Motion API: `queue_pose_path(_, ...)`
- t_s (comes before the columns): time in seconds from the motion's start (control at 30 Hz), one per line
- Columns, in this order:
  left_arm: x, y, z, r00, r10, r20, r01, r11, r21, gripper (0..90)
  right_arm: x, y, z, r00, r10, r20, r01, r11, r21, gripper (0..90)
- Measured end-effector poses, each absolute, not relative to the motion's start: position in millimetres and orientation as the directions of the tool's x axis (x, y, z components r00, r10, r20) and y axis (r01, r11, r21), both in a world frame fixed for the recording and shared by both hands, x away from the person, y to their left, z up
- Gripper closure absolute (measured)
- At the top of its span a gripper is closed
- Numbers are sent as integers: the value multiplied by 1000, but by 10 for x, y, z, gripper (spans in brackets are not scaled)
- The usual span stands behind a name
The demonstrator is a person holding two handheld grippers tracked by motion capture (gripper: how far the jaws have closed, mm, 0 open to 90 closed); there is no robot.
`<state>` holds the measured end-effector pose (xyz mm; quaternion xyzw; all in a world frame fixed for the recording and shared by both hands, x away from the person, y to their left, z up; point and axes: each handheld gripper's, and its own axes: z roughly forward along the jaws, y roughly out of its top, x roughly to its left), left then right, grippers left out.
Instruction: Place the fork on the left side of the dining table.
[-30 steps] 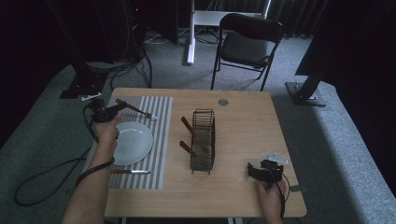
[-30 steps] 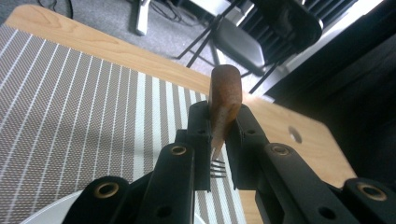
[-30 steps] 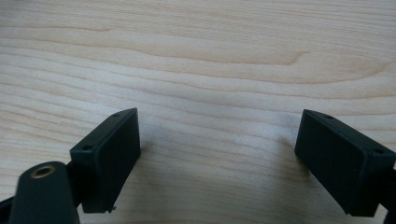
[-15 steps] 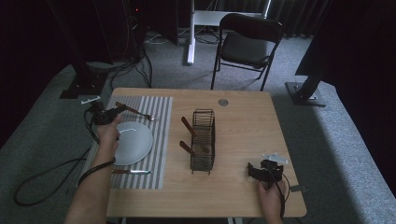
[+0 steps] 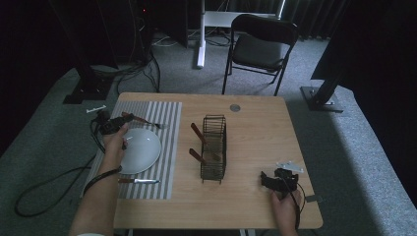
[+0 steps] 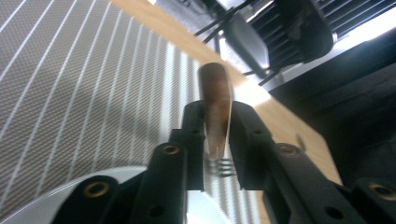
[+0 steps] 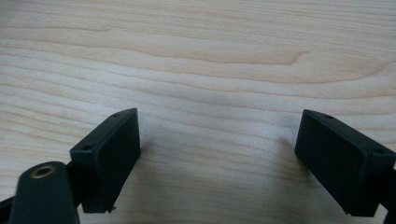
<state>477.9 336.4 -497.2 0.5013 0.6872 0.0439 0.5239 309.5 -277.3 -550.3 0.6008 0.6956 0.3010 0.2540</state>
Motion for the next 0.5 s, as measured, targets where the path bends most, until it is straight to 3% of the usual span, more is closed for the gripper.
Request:
queue_pose_path(0.07, 4762, 3370, -5008, 41, 749, -661, 630, 495, 599, 748, 3095, -2773, -5503, -149, 989, 8, 683, 97, 724, 138)
queue_pose_path(0.23, 4739, 3386, -5090, -9, 802, -598, 609, 478, 633, 615, 3095, -2773, -5503, -149, 989, 8, 683, 97, 724, 138)
queue_pose_path(0.4, 4780, 3371, -5108, -22, 841, -540, 660, 418, 625, 622, 3095, -2773, -5503, -149, 989, 8, 683, 97, 724, 138)
queue_pose_path(0.5, 4802, 3352, -5112, -24, 847, -531, 667, 410, 623, 563, 3095, -2773, -5503, -149, 989, 8, 683, 97, 724, 138)
